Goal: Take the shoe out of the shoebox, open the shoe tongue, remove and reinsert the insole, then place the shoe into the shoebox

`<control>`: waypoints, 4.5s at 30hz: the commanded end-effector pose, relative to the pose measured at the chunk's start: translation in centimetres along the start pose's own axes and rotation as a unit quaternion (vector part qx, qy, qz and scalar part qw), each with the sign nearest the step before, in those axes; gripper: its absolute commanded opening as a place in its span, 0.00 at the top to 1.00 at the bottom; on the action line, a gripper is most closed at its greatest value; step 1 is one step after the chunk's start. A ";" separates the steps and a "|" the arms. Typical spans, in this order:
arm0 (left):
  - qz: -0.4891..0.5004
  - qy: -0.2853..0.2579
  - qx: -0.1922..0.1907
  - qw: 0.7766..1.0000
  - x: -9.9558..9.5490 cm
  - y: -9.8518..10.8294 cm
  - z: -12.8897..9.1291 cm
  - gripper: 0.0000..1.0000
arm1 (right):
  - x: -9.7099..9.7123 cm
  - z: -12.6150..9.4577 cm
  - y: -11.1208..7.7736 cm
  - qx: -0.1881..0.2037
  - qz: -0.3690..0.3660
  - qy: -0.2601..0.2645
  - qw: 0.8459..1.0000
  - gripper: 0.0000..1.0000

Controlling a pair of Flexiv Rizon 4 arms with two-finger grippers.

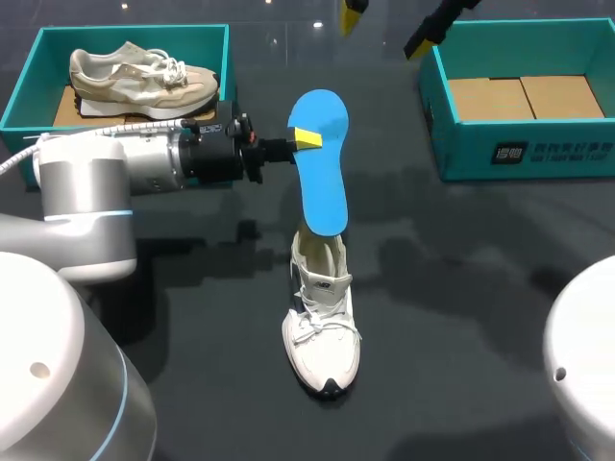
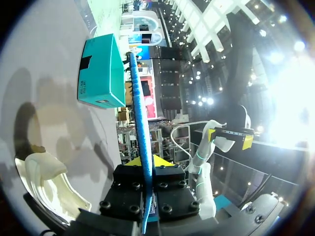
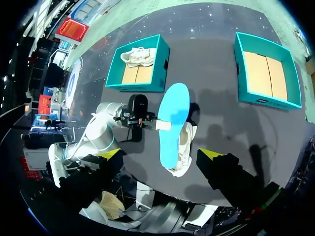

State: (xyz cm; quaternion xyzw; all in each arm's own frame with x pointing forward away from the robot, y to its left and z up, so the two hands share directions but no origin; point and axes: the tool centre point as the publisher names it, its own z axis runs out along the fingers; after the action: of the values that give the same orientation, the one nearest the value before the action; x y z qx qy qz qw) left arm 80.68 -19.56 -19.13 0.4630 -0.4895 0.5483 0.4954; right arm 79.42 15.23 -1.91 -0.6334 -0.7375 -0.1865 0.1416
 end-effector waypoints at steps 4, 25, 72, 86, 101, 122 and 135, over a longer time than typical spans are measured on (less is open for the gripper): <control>0.000 -0.001 0.000 1.000 0.0 0.1 0.0 1.00 | 2.0 2.2 -0.4 -0.024 0.009 -0.192 0.981 0.00; 0.000 -0.001 0.000 1.000 0.0 0.1 0.0 1.00 | 6.8 5.8 -2.4 -0.022 0.008 -0.261 0.965 0.00; 0.000 -0.001 0.000 1.000 0.0 0.1 0.0 1.00 | 1.6 5.1 -5.4 -0.020 0.010 0.057 0.998 0.00; 0.000 -0.001 0.000 1.000 0.0 0.1 0.0 1.00 | -0.5 5.8 -5.9 -0.035 0.007 0.204 0.978 0.00; 0.000 -0.001 0.000 1.000 0.0 0.1 0.0 1.00 | -2.9 6.9 -7.1 -0.038 0.004 0.305 0.952 0.00; 0.057 0.009 -0.017 0.998 0.6 -0.3 -0.2 1.00 | -4.3 9.3 -7.8 -0.050 0.016 0.399 0.916 0.00; 0.327 0.048 -0.004 0.944 4.1 -2.3 -2.3 1.00 | -3.7 10.1 -7.4 -0.036 0.028 0.419 0.907 0.00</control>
State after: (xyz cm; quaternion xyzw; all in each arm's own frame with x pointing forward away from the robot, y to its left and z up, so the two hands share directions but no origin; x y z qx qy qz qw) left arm 82.55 -17.36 -15.43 0.3042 -0.5743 0.6591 0.3785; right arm 72.55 15.10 -12.93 -0.5236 -0.5854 -0.4579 0.4165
